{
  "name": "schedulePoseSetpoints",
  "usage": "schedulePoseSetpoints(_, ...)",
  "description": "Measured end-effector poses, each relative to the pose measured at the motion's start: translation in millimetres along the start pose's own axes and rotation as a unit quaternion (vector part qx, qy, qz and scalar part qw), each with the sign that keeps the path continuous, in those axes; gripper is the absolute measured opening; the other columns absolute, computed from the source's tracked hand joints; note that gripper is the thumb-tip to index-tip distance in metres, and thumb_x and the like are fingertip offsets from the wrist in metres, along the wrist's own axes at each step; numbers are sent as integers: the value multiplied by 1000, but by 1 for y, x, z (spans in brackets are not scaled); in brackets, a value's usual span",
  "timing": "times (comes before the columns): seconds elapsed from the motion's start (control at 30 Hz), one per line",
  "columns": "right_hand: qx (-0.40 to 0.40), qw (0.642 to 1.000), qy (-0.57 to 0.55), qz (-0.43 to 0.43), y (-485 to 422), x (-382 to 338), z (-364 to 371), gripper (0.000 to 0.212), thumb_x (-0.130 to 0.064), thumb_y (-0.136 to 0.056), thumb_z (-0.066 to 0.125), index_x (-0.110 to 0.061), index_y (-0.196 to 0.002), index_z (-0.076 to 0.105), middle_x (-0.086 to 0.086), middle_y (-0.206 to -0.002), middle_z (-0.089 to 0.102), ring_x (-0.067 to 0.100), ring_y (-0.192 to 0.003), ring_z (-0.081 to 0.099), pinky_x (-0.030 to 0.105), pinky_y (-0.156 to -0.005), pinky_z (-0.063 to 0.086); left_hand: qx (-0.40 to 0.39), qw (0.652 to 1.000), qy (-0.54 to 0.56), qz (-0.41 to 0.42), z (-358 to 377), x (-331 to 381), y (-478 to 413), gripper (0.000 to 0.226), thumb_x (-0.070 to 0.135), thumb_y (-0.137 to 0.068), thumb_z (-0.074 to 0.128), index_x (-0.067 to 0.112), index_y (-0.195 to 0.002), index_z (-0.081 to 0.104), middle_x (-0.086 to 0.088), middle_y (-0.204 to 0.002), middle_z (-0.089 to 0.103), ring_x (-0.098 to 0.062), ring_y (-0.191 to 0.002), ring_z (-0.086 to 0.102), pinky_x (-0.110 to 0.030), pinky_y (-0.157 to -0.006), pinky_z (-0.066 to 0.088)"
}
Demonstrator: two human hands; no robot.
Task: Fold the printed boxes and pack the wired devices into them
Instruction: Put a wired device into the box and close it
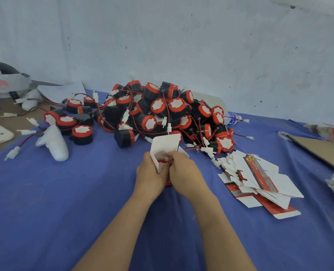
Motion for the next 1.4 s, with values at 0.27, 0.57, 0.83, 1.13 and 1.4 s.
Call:
schedulePoseSetpoints(0.27,189,953,-145,186,2,50,-40,35,-39,-99,44,-14,-80,60,2,-82,60,21,-74,54,28,-61,39,-71,996,-35,-28,-7,3,0,31,26,-92,56,28,-117,37,-2,-121,55,-20,-108,53,-30,-78,48)
schedulePoseSetpoints(0.57,267,911,-313,-30,1,12,-39,15,-28,-93,59,-30,-86,46,-6,-61,66,-2,-56,56,10,-62,44,-162,984,-68,0,-6,8,4,40,34,-93,58,24,-128,42,0,-121,58,-18,-110,56,-40,-96,48)
schedulePoseSetpoints(0.83,324,869,-372,42,4,40,-52,11,-21,-96,51,-16,-92,60,-4,-62,57,7,-58,49,22,-57,40,-139,980,-144,-17,-4,9,5,37,46,-94,49,25,-123,40,6,-114,57,-19,-109,54,-42,-100,43)
schedulePoseSetpoints(1.13,229,903,-352,-93,13,4,-52,19,-19,-98,48,-30,-85,56,12,-64,51,27,-63,46,38,-60,44,-108,965,-239,-17,3,7,5,40,55,-92,42,26,-119,34,9,-104,51,-16,-97,46,-33,-87,24)
schedulePoseSetpoints(1.4,-6,968,-248,-38,16,8,-49,16,-14,-88,51,-20,-81,64,-8,-58,61,7,-54,50,21,-55,43,-23,997,-76,-17,2,6,5,33,33,-97,50,18,-125,43,3,-119,53,-19,-103,56,-38,-87,49)
Point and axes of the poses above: each hand's wrist, its own y-axis away from the middle knuckle, its own z-axis out of the palm, x = y × z, the point moved 1 cm from there along -y, towards the middle knuckle
